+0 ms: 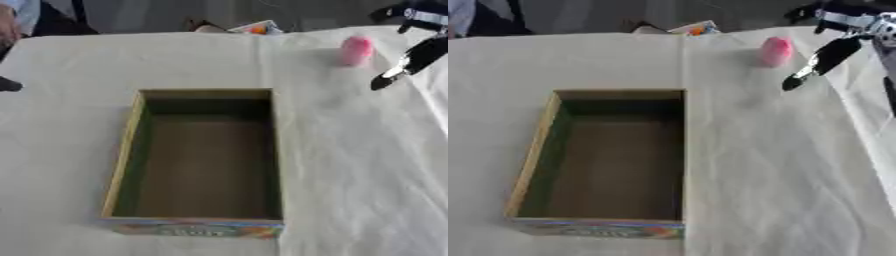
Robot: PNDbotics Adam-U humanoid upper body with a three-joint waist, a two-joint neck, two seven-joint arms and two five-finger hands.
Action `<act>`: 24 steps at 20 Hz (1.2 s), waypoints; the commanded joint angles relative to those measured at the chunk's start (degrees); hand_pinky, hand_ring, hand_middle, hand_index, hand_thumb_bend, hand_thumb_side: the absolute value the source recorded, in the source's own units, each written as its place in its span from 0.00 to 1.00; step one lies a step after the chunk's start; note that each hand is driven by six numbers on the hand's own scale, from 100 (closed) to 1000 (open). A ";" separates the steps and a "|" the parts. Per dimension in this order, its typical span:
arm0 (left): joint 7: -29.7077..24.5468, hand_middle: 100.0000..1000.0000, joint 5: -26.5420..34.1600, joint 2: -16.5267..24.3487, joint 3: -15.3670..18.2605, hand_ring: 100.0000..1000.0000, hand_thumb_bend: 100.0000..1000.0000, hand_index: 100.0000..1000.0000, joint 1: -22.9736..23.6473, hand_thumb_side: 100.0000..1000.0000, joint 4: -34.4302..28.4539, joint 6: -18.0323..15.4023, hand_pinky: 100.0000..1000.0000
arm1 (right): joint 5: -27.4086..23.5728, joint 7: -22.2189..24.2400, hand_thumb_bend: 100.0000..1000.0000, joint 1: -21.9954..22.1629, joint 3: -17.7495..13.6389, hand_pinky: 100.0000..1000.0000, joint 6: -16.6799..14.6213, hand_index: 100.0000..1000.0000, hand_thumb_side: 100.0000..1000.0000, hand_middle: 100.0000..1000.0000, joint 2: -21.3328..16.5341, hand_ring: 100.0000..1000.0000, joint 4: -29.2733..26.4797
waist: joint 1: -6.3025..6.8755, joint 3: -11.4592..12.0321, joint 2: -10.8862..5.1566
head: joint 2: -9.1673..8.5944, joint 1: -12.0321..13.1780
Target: Pick up objects on the table and place them in the box.
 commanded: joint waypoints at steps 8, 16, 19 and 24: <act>-0.38 0.52 -0.51 1.99 -0.02 0.44 0.00 0.73 -1.16 0.89 -1.11 -0.16 0.52 | 1.58 -7.43 0.89 -2.49 -2.85 0.74 4.53 1.00 0.55 0.86 -1.72 0.95 0.57 | -0.22 0.50 0.55 | -1.64 -1.32; -0.61 0.52 -0.81 2.26 -0.19 0.44 0.00 0.73 -1.66 0.89 -1.11 -0.23 0.52 | 0.84 -10.71 0.87 -2.56 -3.50 0.73 6.09 1.00 0.62 0.83 -2.22 0.94 0.96 | -0.27 0.95 1.92 | -2.88 -1.91; -0.67 0.52 -0.97 2.30 -0.23 0.44 0.00 0.73 -1.78 0.89 -1.11 -0.14 0.52 | 1.00 -11.91 0.85 -2.65 -3.36 0.72 6.46 0.97 0.62 0.82 -2.24 0.93 0.74 | -0.27 1.15 2.39 | -3.22 -2.25; -0.84 0.52 -1.13 2.48 -0.39 0.44 0.00 0.73 -2.32 0.88 -1.11 -0.25 0.52 | 1.68 -14.51 0.77 -2.55 -3.47 0.71 7.32 0.92 0.67 0.79 -2.36 0.92 0.70 | -0.45 1.81 3.43 | -3.94 -2.61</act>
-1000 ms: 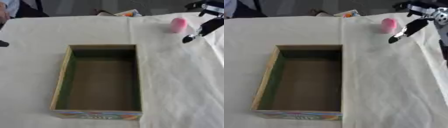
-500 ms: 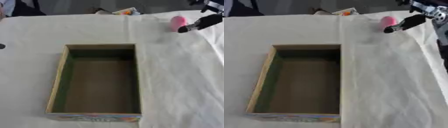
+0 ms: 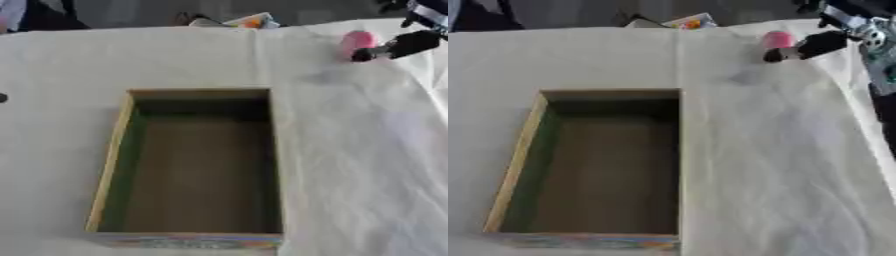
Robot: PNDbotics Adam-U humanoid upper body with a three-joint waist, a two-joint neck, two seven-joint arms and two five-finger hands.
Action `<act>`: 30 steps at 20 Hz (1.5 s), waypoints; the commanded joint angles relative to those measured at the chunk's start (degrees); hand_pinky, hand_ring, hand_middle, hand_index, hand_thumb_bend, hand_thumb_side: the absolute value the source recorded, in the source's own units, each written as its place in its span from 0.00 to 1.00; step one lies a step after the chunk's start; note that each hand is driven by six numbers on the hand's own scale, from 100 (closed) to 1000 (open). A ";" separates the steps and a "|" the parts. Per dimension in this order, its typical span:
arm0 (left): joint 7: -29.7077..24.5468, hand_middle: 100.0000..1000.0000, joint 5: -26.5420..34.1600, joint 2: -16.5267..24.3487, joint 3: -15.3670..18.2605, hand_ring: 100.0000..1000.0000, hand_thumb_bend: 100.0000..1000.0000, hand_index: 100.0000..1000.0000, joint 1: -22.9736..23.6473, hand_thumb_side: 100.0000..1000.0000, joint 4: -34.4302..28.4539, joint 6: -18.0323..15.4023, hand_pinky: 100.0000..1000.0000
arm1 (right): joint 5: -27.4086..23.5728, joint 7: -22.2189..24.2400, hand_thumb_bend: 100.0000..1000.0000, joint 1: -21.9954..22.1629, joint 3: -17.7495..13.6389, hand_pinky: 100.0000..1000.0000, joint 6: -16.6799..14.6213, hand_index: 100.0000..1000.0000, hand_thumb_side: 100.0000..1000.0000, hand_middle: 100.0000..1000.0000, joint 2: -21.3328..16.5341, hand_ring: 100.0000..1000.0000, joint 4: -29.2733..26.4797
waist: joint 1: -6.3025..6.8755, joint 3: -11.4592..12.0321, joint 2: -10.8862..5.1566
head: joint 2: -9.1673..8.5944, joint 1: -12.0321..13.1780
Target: Pick up objects on the table and place them in the box.
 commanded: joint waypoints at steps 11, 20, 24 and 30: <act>-0.55 0.52 -0.53 2.15 -0.19 0.44 0.00 0.73 -1.00 0.88 -1.11 -0.23 0.53 | 2.44 -4.06 0.59 -0.10 -0.65 0.71 2.30 0.89 0.67 0.77 -3.42 0.91 0.27 | -0.47 0.92 0.48 | -2.08 -1.06; -0.58 0.52 -0.54 1.99 -0.20 0.44 0.00 0.73 -0.92 0.88 -1.11 -0.15 0.53 | 1.71 -2.10 0.38 0.25 -0.17 0.71 0.63 0.87 0.61 0.74 -3.01 0.92 0.13 | -0.39 0.65 0.47 | -1.51 -0.59; -0.63 0.52 -0.52 1.89 -0.21 0.44 0.00 0.73 -0.90 0.88 -1.11 -0.12 0.53 | 1.14 -1.85 0.19 0.36 -0.29 0.71 0.49 0.86 0.64 0.73 -2.81 0.92 -0.11 | -0.39 0.77 0.60 | -1.69 -0.60; -0.67 0.52 -0.55 1.71 -0.22 0.44 0.00 0.73 -1.04 0.88 -1.11 -0.12 0.53 | 1.41 -2.52 0.11 0.93 -0.15 0.71 0.67 0.87 0.61 0.73 -2.59 0.91 0.09 | -0.49 1.14 1.14 | -2.19 -0.78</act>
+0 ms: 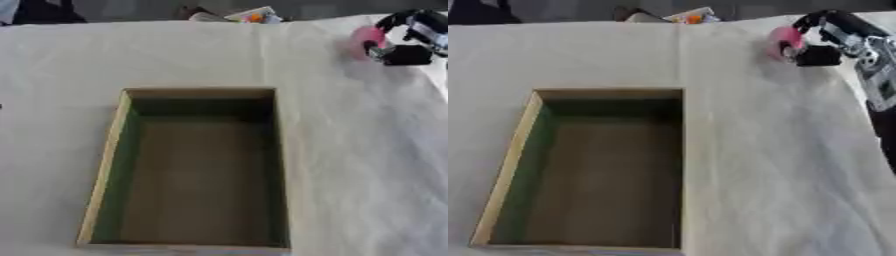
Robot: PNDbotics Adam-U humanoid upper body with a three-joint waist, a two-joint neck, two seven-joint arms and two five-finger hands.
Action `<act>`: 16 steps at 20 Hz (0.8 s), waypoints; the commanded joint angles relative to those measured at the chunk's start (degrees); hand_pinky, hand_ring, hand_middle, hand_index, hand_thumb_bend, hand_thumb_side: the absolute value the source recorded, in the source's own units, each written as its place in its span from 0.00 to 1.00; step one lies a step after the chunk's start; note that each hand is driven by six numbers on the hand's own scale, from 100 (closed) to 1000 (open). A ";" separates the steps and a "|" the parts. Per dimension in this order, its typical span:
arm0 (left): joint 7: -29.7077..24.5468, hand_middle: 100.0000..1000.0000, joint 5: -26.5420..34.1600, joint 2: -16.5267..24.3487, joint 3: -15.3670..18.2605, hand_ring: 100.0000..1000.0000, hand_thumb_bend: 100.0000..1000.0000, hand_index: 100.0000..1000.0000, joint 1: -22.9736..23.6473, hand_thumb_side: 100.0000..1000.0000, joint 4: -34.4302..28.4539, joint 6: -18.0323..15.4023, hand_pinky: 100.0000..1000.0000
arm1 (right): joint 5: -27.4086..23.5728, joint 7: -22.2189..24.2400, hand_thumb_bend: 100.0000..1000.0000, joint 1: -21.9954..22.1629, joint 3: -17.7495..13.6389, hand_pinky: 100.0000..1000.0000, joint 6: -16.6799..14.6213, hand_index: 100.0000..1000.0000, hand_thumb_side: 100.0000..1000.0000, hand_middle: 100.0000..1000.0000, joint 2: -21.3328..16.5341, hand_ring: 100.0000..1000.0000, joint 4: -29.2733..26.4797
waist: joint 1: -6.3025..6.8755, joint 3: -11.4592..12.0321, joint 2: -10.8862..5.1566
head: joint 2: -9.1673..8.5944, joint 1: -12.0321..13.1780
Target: Pick up objects on the table and place them in the box.
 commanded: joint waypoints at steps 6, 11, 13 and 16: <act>-0.25 0.52 -0.29 1.17 0.11 0.43 0.00 0.73 -0.69 0.88 -1.11 -0.18 0.53 | 1.18 -0.47 0.14 -0.21 -0.06 0.71 0.36 0.88 0.58 0.72 -1.13 0.91 -0.32 | -0.21 0.61 -0.68 | -1.17 -0.29; -0.26 0.52 -0.24 1.08 0.09 0.43 0.00 0.73 -0.74 0.88 -1.11 -0.14 0.53 | 1.91 -1.23 0.07 -0.06 -0.14 0.70 0.28 0.80 0.61 0.69 -0.94 0.89 -0.41 | -0.29 0.71 -0.53 | -1.38 -0.54; -0.29 0.52 -0.24 1.05 0.08 0.43 0.00 0.73 -0.68 0.87 -1.11 -0.10 0.53 | 1.63 -2.31 0.02 -0.05 -0.19 0.69 0.01 0.77 0.59 0.67 -0.83 0.88 -0.78 | -0.27 0.68 -0.56 | -1.29 -0.47; -0.25 0.52 -0.23 0.99 0.15 0.43 0.00 0.73 -0.57 0.87 -1.11 -0.05 0.53 | 0.04 -4.29 0.00 0.00 -0.25 0.68 -0.42 0.73 0.60 0.65 -0.76 0.87 -1.49 | -0.23 0.61 -0.70 | -1.09 -0.32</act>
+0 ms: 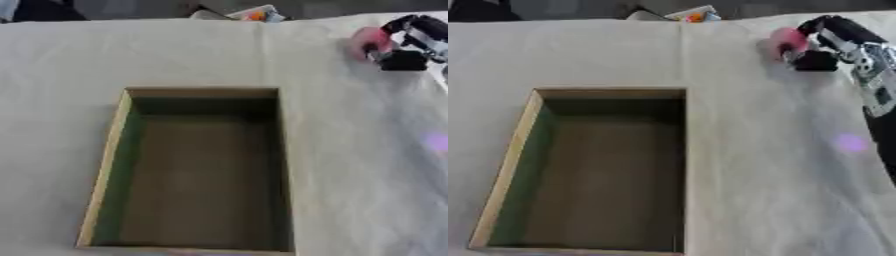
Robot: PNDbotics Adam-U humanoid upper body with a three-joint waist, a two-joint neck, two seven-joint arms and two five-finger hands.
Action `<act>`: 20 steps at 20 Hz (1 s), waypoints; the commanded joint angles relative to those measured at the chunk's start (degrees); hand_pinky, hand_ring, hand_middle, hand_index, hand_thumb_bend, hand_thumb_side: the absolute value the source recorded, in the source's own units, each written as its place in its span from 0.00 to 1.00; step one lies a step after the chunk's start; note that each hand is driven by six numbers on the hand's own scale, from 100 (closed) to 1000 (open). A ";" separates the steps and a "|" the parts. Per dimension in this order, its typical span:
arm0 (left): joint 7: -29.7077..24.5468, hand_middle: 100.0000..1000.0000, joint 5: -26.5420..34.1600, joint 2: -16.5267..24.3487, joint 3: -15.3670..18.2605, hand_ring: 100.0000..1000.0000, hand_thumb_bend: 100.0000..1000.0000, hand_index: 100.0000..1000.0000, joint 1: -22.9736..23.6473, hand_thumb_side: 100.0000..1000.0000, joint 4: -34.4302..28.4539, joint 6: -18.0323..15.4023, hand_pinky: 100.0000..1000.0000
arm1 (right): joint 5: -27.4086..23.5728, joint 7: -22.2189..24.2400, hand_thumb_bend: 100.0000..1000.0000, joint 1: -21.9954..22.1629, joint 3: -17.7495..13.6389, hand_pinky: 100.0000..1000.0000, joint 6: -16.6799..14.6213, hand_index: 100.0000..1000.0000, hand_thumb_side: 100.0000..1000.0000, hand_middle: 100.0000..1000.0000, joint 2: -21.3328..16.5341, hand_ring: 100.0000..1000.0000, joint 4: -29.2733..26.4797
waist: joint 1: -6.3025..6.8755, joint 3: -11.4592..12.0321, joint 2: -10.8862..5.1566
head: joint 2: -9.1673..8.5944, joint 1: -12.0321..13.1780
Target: Pick up objects on the table and place them in the box.
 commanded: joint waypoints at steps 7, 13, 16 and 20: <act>-0.10 0.52 -0.23 0.78 0.23 0.43 0.00 0.73 -0.13 0.87 -1.11 0.19 0.53 | -6.86 -3.85 0.00 -0.17 0.24 0.65 -0.28 0.67 0.54 0.71 -0.99 0.83 -2.77 | -0.13 -0.25 -1.69 | -0.17 0.38; -0.08 0.51 -0.18 0.67 0.35 0.43 0.00 0.73 0.08 0.86 -1.11 0.28 0.53 | -10.09 -4.71 0.00 0.35 0.88 0.63 1.25 0.65 0.41 0.70 -1.16 0.82 -4.00 | -0.12 -0.26 -1.92 | 0.03 0.57; -0.11 0.51 -0.17 0.58 0.35 0.43 0.00 0.73 0.11 0.86 -1.11 0.32 0.53 | -11.03 -5.32 0.00 0.49 0.98 0.62 1.95 0.63 0.40 0.67 -1.21 0.82 -4.44 | -0.18 -0.30 -2.11 | 0.08 0.58; -0.12 0.51 -0.17 0.46 0.40 0.43 0.00 0.73 0.31 0.85 -1.11 0.41 0.53 | -13.24 -7.88 0.00 0.68 1.15 0.60 2.90 0.57 0.39 0.62 -1.37 0.81 -5.58 | -0.20 -0.44 -2.55 | 0.44 0.71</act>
